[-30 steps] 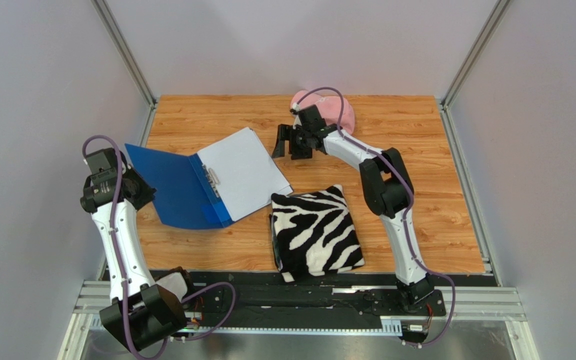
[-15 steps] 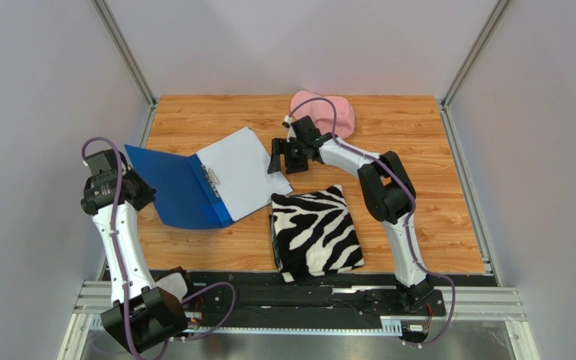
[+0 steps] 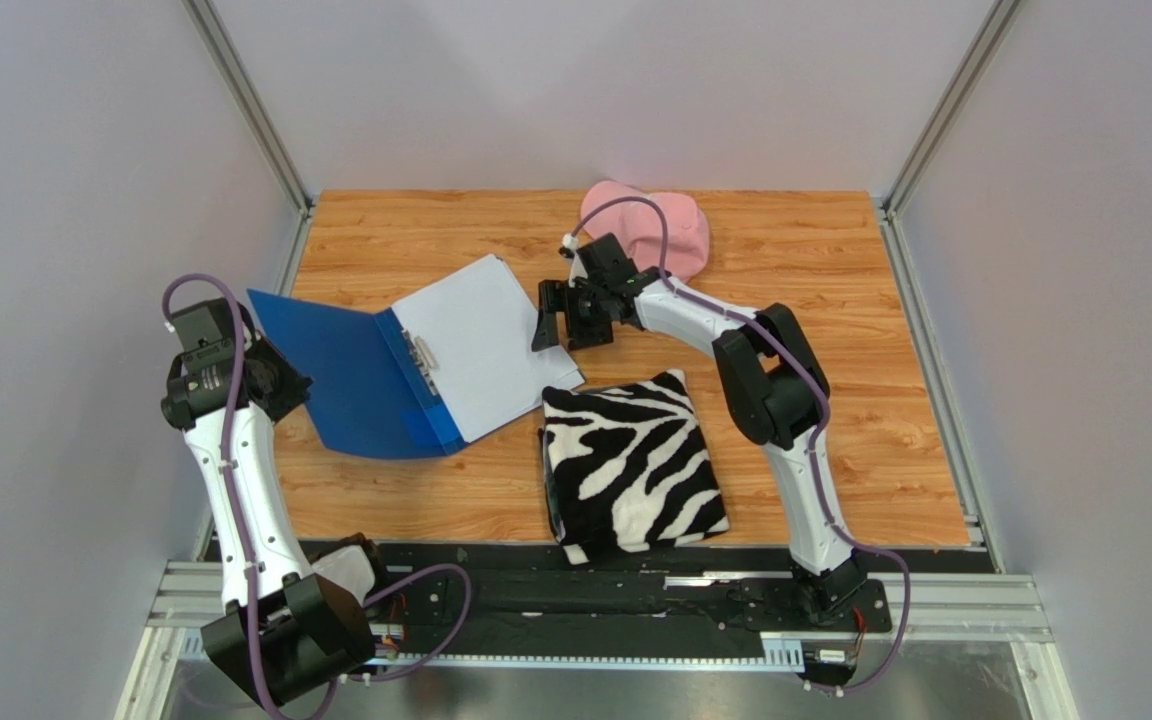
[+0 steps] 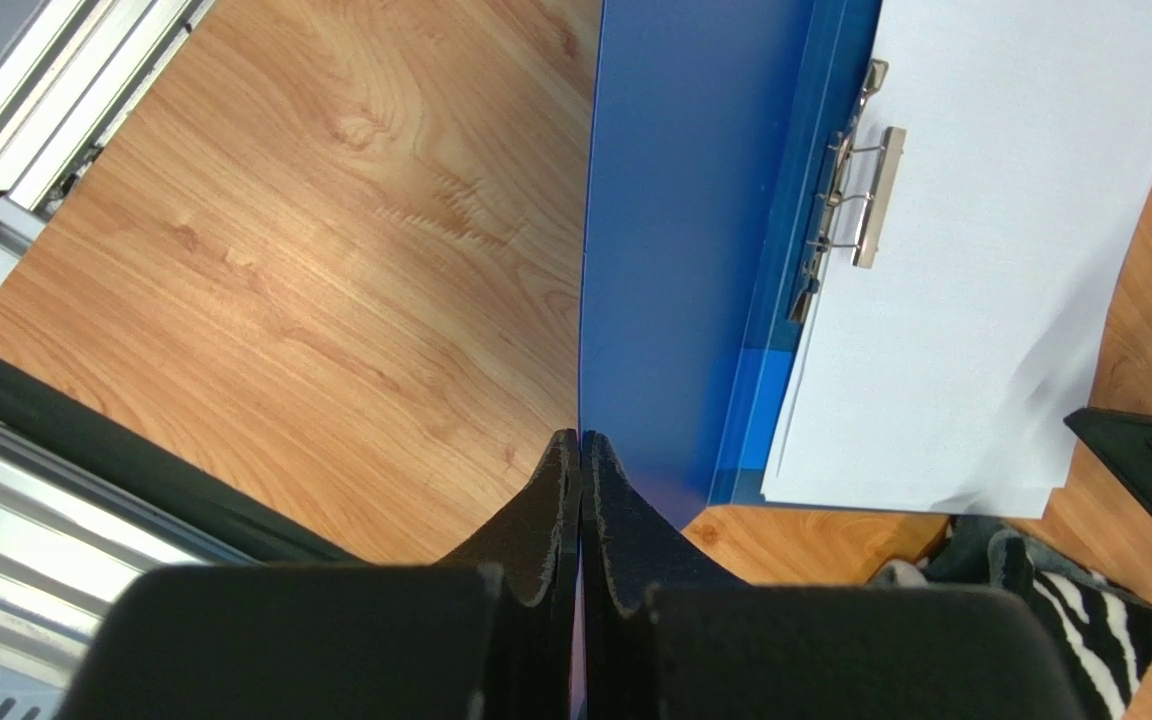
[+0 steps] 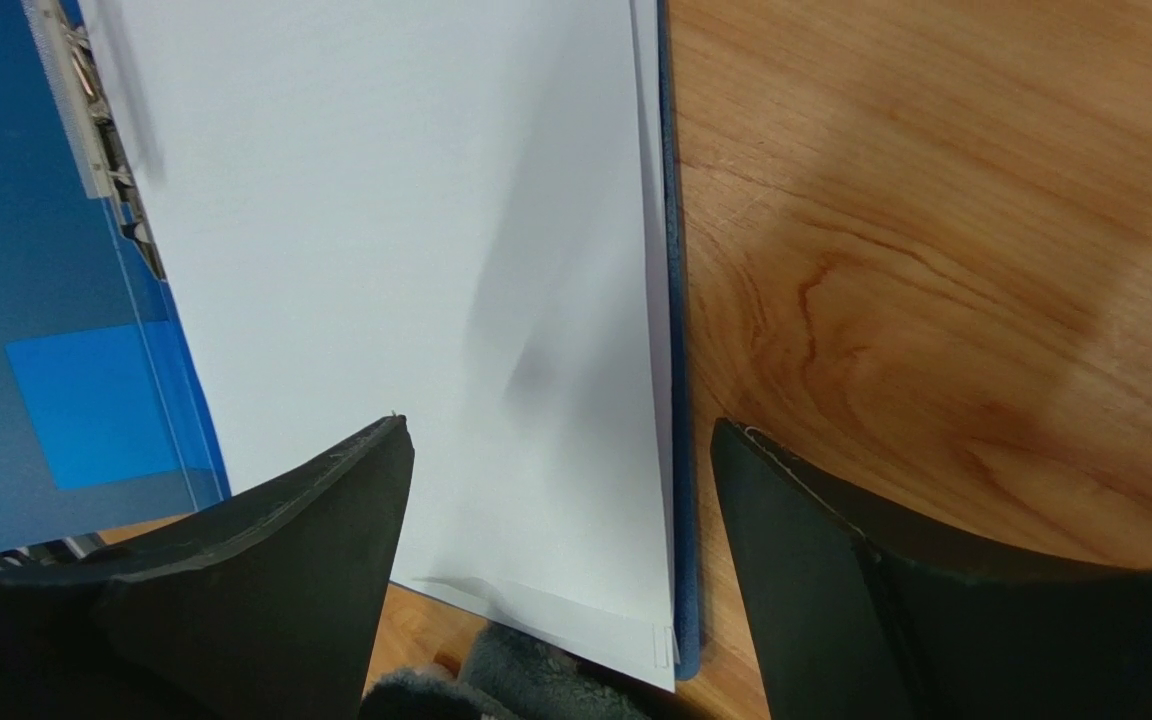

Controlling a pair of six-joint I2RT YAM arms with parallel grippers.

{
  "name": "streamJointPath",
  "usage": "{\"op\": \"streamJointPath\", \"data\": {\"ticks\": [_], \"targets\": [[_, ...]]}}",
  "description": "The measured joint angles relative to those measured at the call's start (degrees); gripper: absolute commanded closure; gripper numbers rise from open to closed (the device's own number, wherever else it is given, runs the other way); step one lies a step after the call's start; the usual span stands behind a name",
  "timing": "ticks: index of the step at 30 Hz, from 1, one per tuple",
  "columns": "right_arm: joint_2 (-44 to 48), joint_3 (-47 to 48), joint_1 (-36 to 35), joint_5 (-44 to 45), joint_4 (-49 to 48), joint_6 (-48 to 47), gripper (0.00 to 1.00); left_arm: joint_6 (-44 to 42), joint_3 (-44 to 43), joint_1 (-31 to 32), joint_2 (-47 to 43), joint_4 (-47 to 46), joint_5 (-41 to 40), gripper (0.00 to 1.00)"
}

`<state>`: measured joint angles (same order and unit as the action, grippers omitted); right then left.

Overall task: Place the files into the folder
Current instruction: Adjust the file in the spring clip on the folder.

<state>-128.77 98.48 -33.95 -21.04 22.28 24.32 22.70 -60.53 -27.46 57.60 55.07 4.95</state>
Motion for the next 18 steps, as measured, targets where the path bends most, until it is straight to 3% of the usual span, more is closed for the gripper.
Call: {"op": "streamJointPath", "data": {"ticks": [18], "targets": [[0.0,5.1,-5.0,8.8,9.1,-11.0,0.2,0.0,-0.2,0.0,0.3,0.0,0.1,1.0]]}}
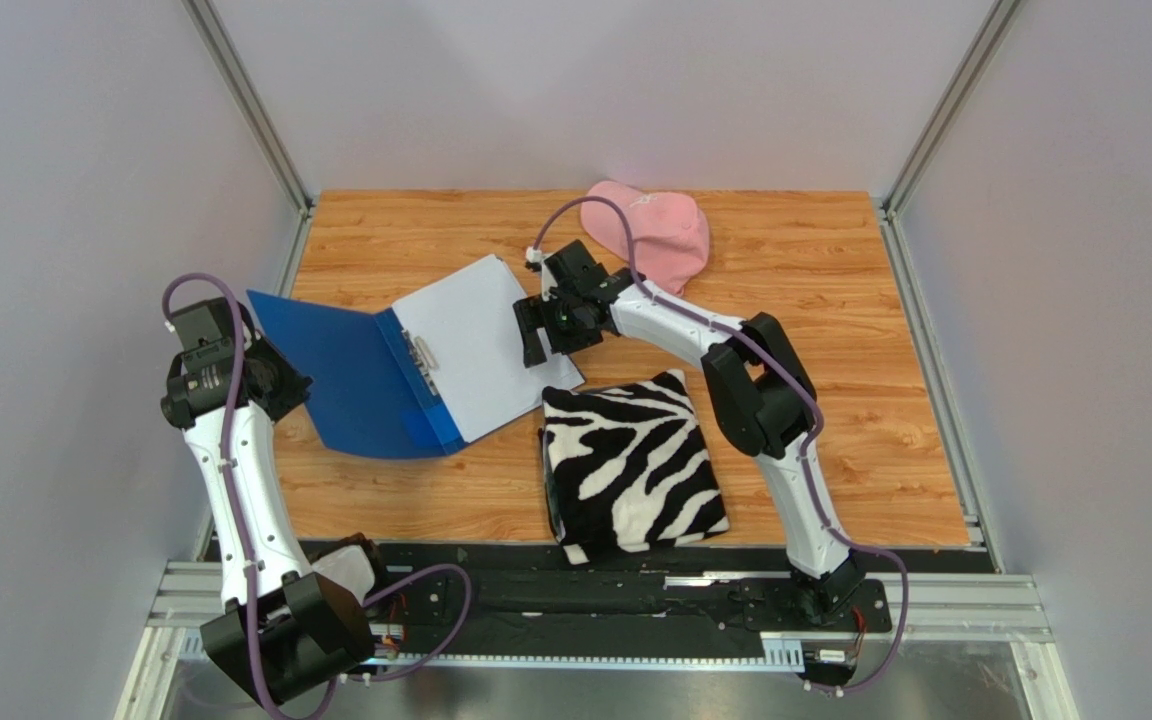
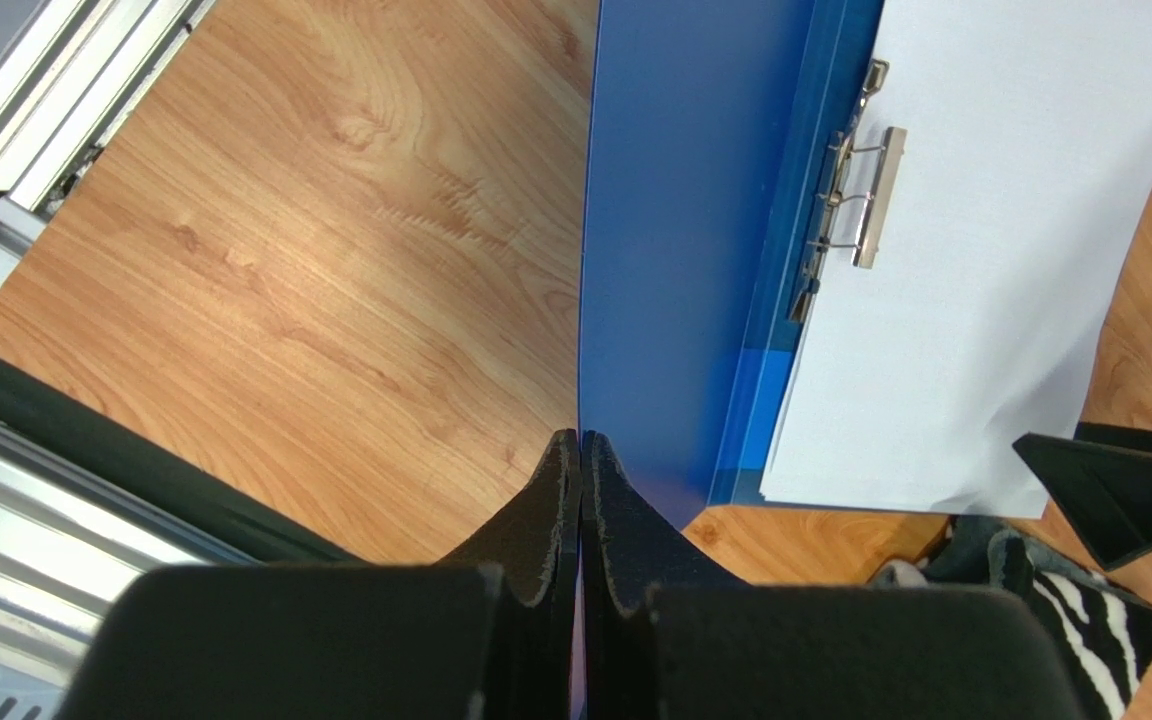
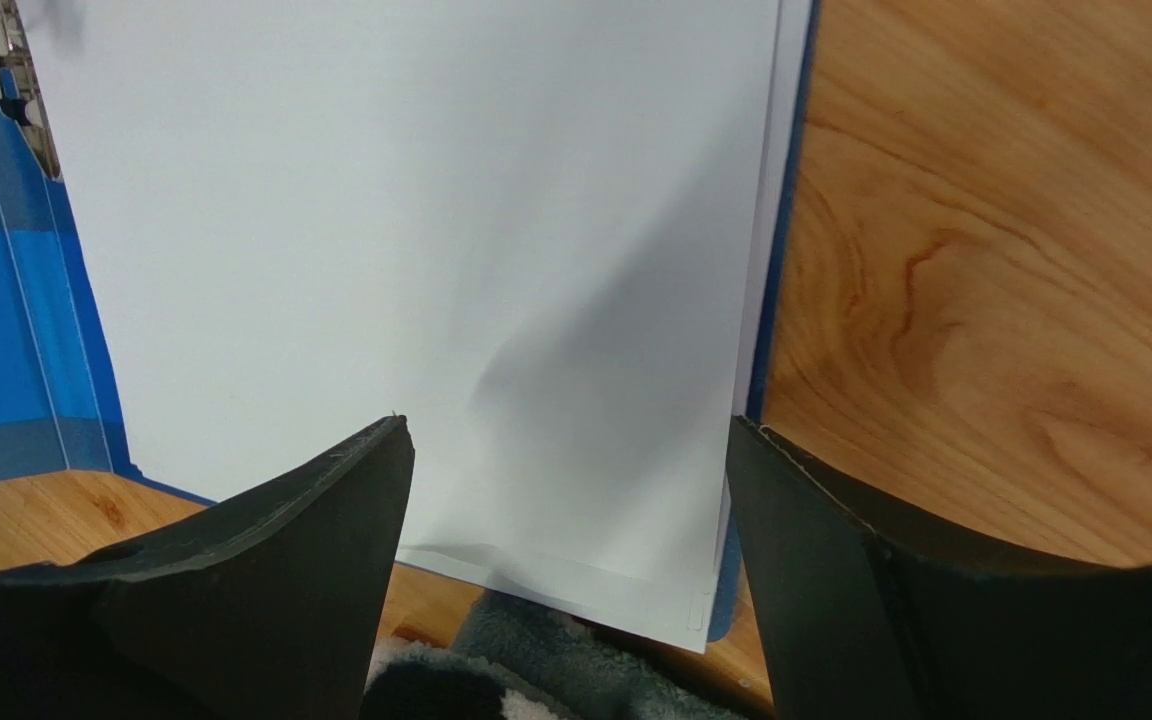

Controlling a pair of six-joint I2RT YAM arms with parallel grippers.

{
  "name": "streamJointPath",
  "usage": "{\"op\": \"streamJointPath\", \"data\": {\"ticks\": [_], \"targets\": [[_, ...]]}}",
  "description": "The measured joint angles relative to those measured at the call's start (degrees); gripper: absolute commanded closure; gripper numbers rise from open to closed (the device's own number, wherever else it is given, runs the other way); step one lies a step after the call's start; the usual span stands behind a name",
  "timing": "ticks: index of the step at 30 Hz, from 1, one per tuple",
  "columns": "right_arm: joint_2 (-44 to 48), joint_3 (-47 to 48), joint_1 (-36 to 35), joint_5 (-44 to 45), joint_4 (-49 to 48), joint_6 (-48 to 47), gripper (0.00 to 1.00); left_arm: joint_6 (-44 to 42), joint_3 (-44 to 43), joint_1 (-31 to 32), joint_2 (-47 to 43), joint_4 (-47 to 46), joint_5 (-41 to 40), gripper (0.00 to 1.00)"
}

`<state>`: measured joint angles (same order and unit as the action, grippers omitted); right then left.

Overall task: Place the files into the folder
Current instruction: Adjust the file in the spring clip on the folder.

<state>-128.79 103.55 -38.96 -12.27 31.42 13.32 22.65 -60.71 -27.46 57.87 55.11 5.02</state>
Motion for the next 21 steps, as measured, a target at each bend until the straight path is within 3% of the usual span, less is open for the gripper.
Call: {"op": "streamJointPath", "data": {"ticks": [12,21], "targets": [[0.0,0.1,-2.1,4.0,2.4,-2.3,0.18,0.0,0.0,0.0,0.0,0.0,0.0,1.0],[0.0,6.3,-1.2,6.5,2.8,-3.2,0.13,-0.4,-1.0,0.0,0.2,0.4,0.4,1.0]]}}
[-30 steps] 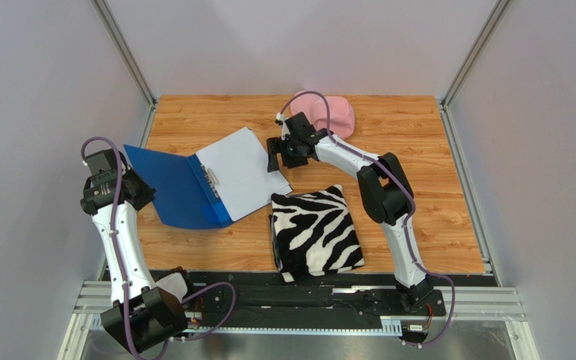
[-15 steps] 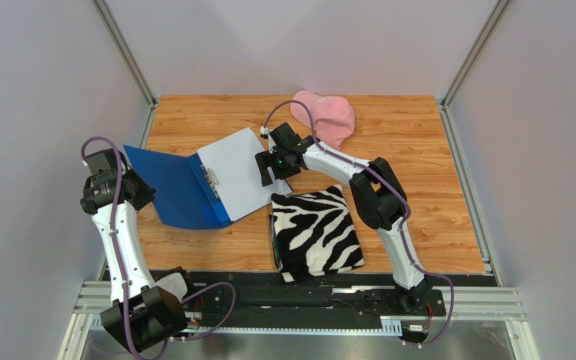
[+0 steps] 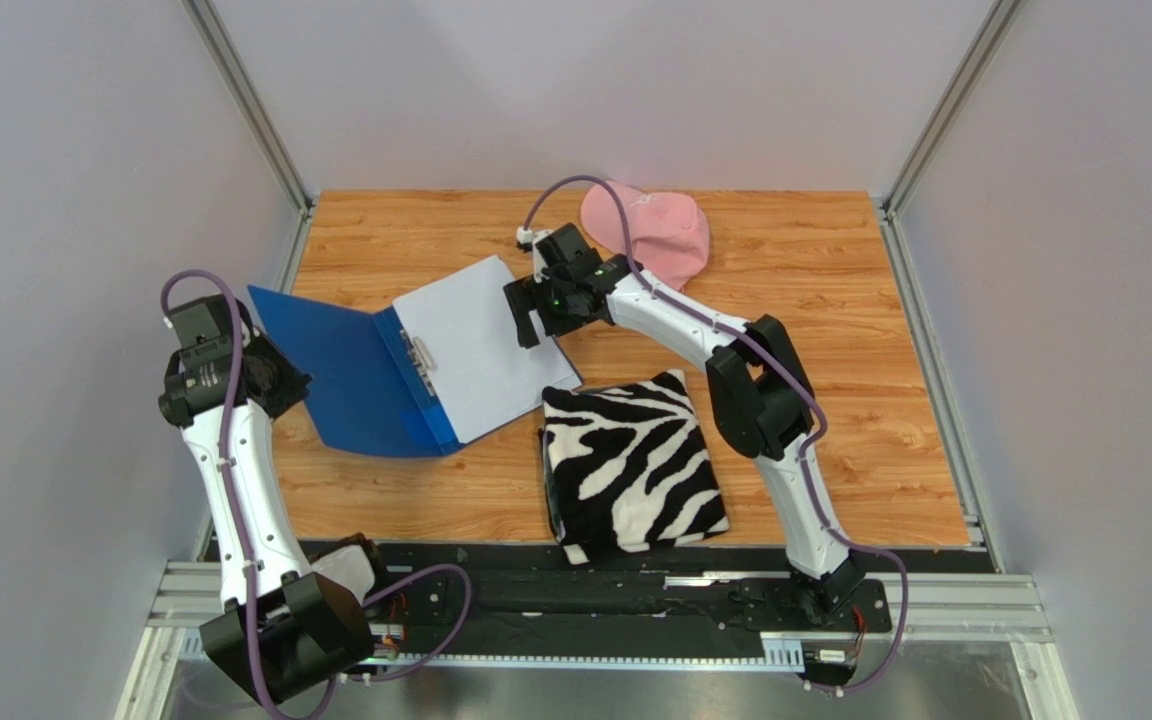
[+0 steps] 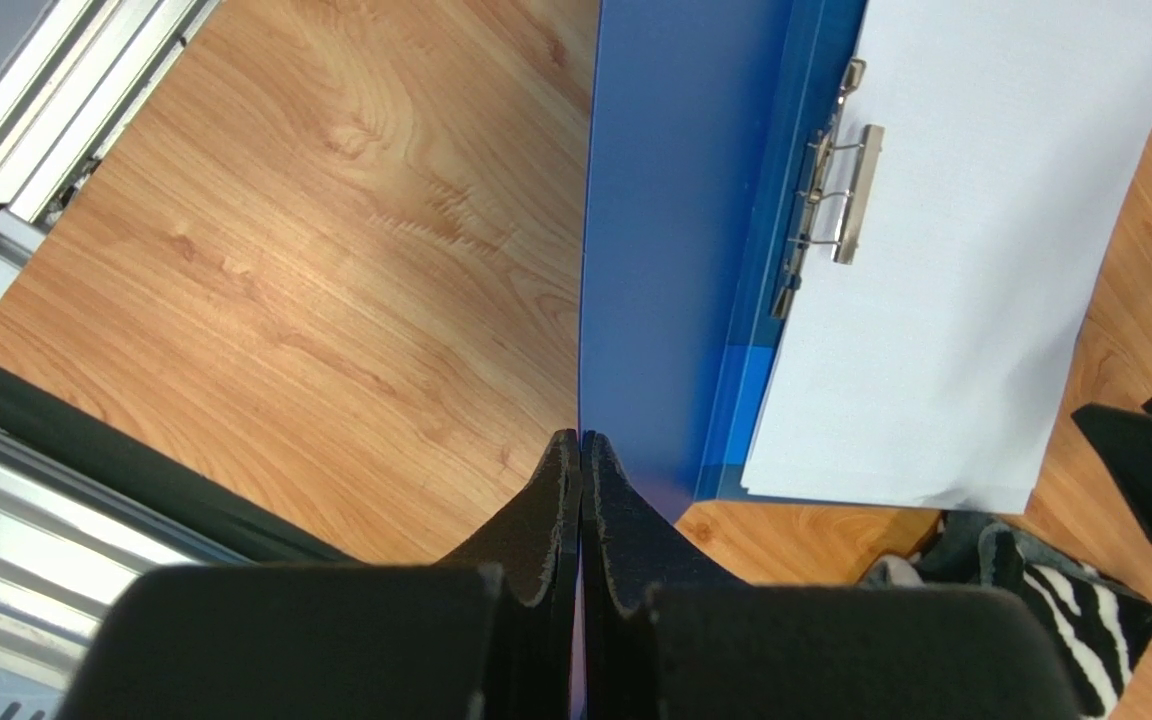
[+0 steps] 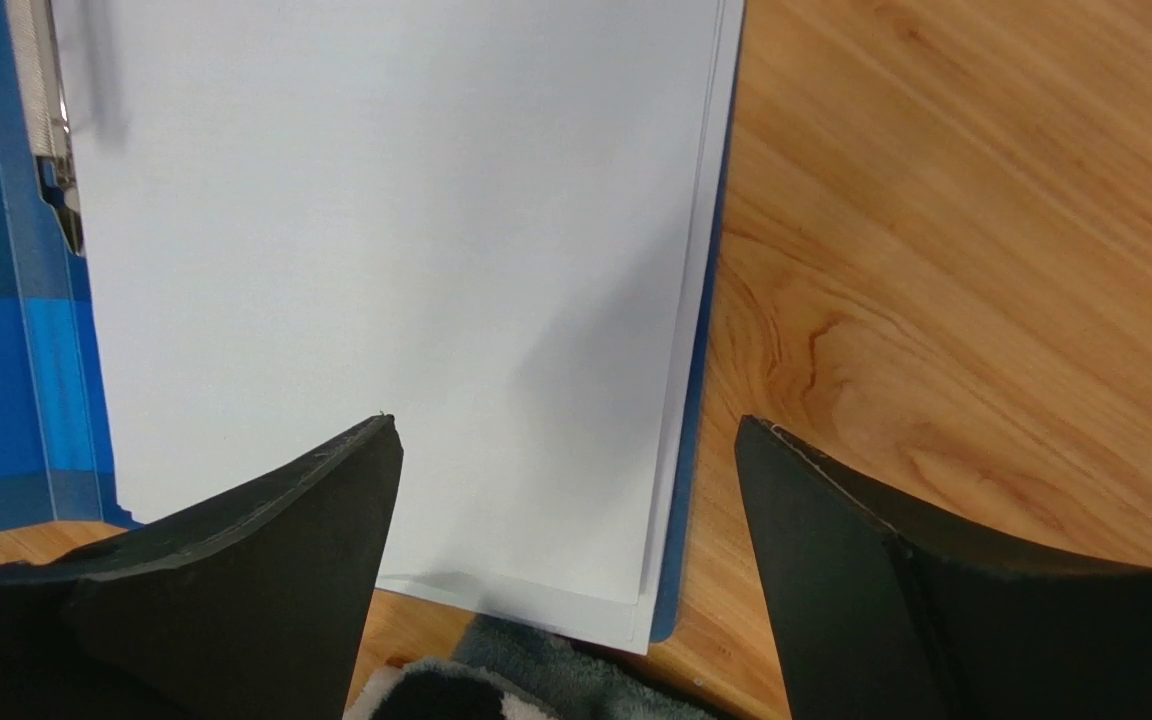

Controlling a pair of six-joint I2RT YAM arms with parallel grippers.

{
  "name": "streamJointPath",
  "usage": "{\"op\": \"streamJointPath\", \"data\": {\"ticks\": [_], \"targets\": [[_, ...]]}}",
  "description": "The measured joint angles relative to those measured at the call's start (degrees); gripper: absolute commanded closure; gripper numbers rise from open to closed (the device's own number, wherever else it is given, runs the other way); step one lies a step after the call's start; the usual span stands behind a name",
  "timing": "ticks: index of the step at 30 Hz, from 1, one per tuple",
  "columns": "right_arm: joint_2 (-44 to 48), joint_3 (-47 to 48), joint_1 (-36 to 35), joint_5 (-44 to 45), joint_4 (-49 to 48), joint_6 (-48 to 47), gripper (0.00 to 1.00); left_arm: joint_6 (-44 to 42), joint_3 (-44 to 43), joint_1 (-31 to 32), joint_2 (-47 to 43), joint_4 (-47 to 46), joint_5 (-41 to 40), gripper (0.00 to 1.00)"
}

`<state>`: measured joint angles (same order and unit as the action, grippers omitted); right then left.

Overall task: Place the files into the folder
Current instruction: Adjust the file in the spring clip on the folder.

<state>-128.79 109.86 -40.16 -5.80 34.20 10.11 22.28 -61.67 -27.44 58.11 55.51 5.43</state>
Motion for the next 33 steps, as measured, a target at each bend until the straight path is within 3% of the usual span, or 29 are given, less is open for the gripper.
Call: {"op": "streamJointPath", "data": {"ticks": [7,18,28,30,32,33], "targets": [[-2.1,2.3,4.8,-8.7,-6.3,5.4,0.14,-1.4,-1.9,0.0,0.5,0.3,0.8,0.99],[-9.3,2.9,7.6,-17.5,-13.8,14.2,0.17,-2.6,-3.5,0.0,0.7,-0.3,5.8,0.66],[-9.8,2.9,8.0,-19.3,-15.3,17.1,0.17,-2.2,-6.4,3.1,1.4,-2.4,9.5,0.56],[-9.8,2.9,8.1,-19.3,-15.2,17.0,0.16,-2.1,-6.4,3.1,1.4,-2.5,9.1,0.45],[-9.8,3.0,8.2,-19.1,-15.1,16.6,0.16,-2.0,-6.3,3.1,1.4,-2.2,7.5,0.19],[-9.8,3.1,8.2,-18.8,-14.9,16.3,0.16,-1.9,-6.3,3.1,1.2,-1.8,6.4,0.15]]}}
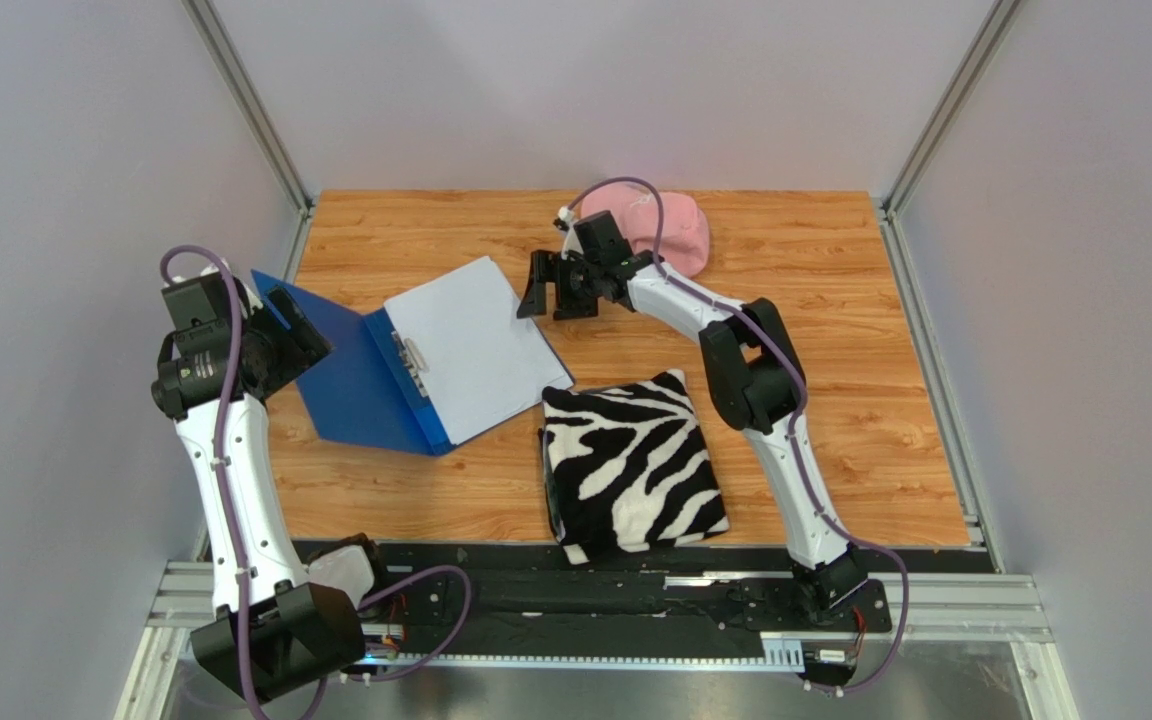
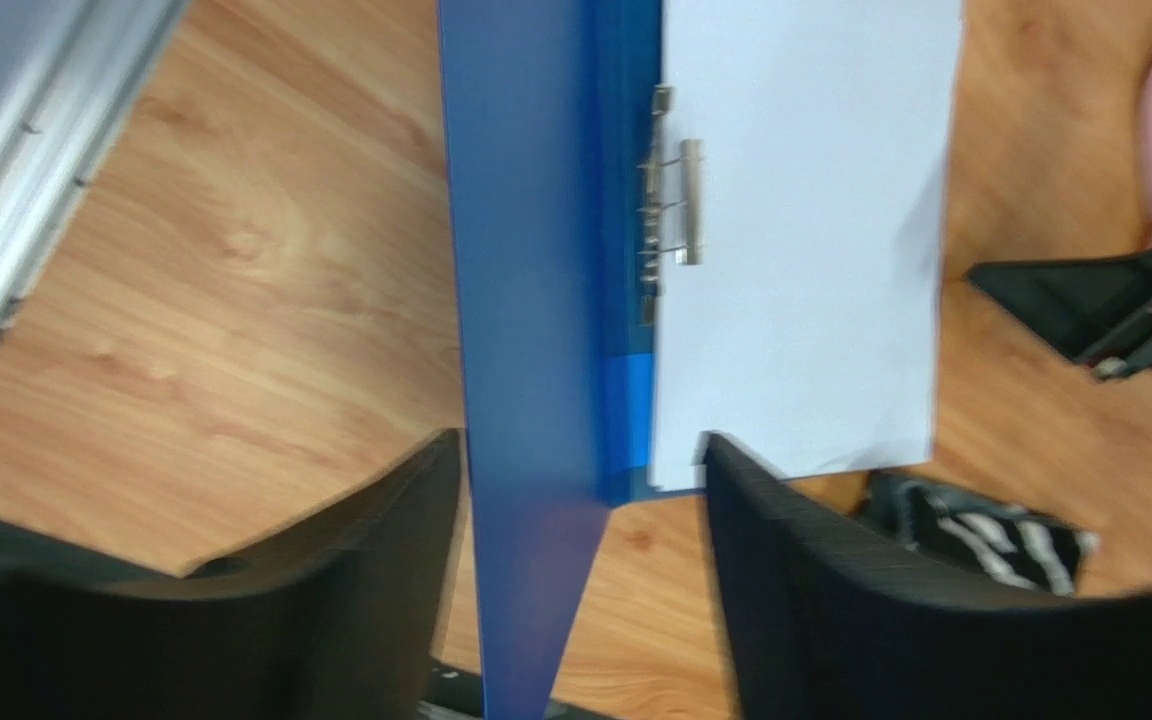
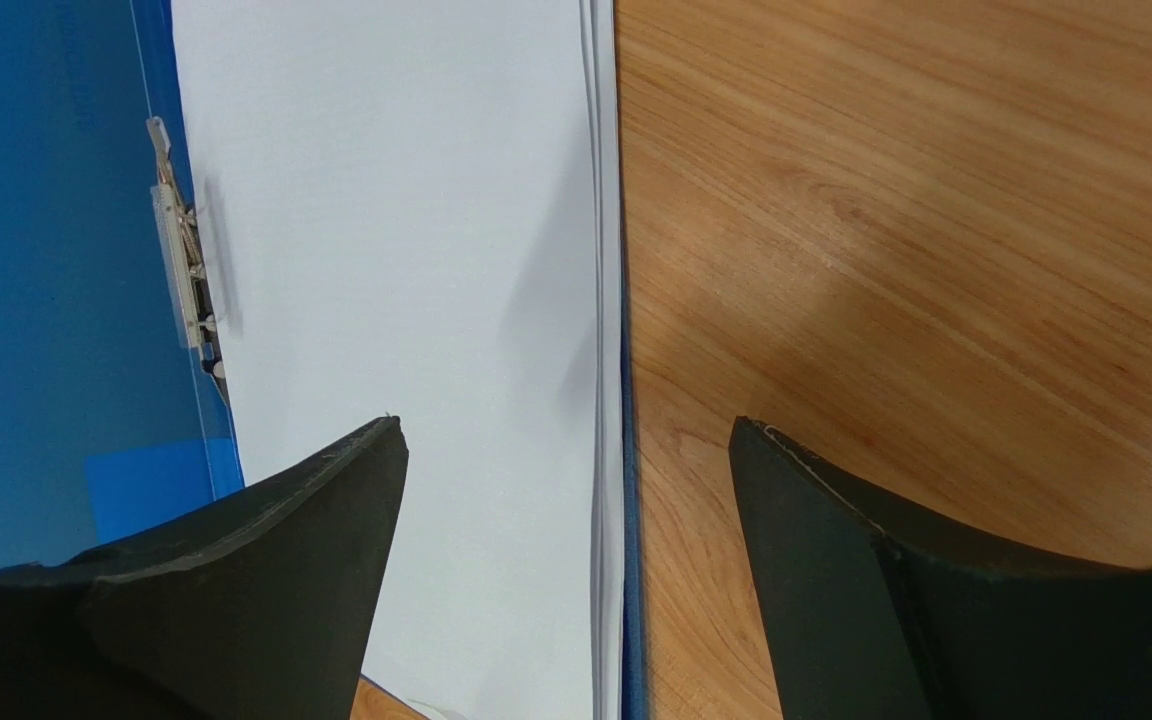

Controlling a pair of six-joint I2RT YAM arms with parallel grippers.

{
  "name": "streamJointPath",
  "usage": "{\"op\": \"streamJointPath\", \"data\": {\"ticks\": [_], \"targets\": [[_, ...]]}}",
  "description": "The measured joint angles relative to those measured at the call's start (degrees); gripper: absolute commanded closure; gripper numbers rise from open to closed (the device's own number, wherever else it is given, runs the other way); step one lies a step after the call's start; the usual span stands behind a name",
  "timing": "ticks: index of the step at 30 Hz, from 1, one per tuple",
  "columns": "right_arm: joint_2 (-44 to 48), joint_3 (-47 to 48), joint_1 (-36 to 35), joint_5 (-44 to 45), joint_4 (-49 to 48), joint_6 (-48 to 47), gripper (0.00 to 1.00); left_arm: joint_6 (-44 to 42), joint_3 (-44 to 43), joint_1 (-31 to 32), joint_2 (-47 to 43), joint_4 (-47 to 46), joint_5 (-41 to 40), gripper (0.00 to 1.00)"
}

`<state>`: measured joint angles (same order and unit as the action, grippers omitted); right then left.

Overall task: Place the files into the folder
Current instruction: Adjust the file in the spring clip on the folder, then hold the folder with some files at the center of the board.

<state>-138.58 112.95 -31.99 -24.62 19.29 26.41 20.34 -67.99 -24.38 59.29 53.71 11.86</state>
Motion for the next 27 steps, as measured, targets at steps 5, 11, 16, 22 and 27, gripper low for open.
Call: {"op": "streamJointPath", "data": {"ticks": [5,11,16,22,27], "targets": [[0.0,1.5,-0.2,1.6,1.1,-1.7,0.16,0.0,-2.5,0.0,-2.7,5.1,-10.6,0.06],[0.0,5.1,-1.9,1.8,1.4,-2.0,0.2,1.1,-12.0,0.0,-3.3,4.1,-7.9,0.18],[0.0,5.1,-4.8,-0.8,-0.3,0.9,0.28,4.3,-12.2,4.2,9.0,-3.5,4.8,0.33],[0.0,1.7,-6.9,-4.1,-3.4,4.0,0.54,7.9,-12.4,9.0,35.0,-15.6,13.4,0.61],[0.0,-1.0,-6.6,-5.6,-4.2,5.1,0.81,7.7,-16.5,9.8,50.8,-18.2,15.3,0.71]]}}
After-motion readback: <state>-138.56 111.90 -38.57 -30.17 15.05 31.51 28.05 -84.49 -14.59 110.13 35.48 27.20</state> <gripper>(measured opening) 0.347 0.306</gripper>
